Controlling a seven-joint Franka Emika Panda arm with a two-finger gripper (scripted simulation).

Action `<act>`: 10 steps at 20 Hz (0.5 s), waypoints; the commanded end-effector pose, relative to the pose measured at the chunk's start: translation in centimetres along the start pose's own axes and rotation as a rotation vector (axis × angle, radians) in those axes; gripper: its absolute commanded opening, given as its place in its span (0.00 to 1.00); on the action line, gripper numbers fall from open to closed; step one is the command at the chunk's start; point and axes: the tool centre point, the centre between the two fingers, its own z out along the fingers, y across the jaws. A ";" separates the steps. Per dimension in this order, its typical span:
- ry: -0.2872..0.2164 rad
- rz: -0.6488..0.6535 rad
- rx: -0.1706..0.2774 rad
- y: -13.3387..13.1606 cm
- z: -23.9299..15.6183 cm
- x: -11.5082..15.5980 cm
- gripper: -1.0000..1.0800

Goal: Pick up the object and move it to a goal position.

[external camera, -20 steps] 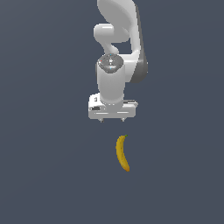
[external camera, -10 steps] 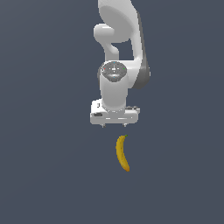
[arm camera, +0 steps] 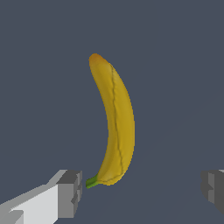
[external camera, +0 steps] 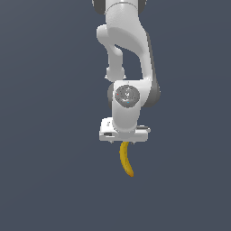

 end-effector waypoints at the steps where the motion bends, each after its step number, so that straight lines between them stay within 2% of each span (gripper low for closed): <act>1: 0.003 0.012 -0.001 -0.7 1.2 1.0 0.96; 10: 0.007 0.035 -0.003 -2.0 3.7 2.8 0.96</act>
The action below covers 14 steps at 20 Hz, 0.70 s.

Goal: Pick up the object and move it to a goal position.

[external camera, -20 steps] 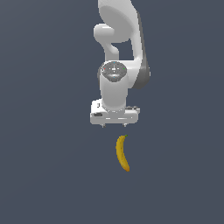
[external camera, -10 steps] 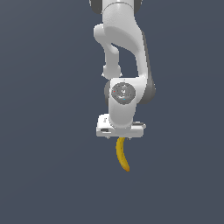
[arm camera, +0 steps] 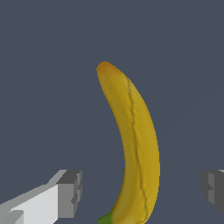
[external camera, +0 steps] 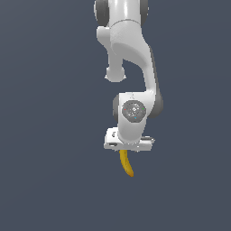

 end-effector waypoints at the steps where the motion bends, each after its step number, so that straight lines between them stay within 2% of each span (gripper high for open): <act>1: 0.002 0.005 0.000 -0.2 0.4 0.3 0.96; 8: 0.001 0.004 0.000 -0.3 0.9 0.3 0.96; 14: 0.001 0.005 0.000 -0.3 3.6 0.3 0.96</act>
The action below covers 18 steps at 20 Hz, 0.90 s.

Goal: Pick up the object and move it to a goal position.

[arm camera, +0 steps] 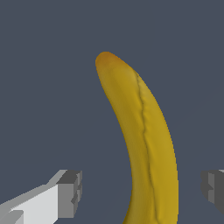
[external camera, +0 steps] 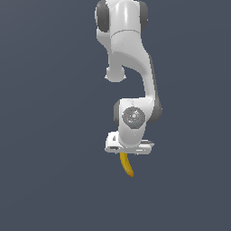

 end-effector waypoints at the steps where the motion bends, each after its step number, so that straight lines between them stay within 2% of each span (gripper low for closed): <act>1: -0.001 0.001 0.000 0.0 1.4 -0.1 0.96; 9: -0.001 0.001 0.000 0.0 2.9 0.1 0.96; 10: -0.001 0.001 0.000 0.0 2.9 0.1 0.00; 18: -0.001 0.001 0.000 0.0 2.9 0.1 0.00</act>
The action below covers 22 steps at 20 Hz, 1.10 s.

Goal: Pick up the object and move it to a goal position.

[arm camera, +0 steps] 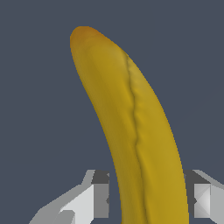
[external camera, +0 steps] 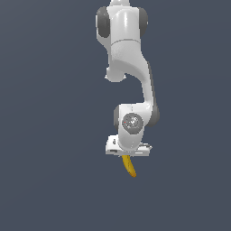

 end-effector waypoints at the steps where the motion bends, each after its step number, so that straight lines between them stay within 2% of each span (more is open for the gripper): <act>1: 0.001 -0.001 0.001 -0.1 0.0 0.0 0.00; 6: 0.009 -0.008 0.002 0.2 -0.3 0.1 0.00; 11: 0.045 -0.040 0.008 0.8 -1.3 0.7 0.00; 16: 0.105 -0.096 0.018 1.8 -3.2 1.6 0.00; 22: 0.206 -0.188 0.035 3.5 -6.3 3.0 0.00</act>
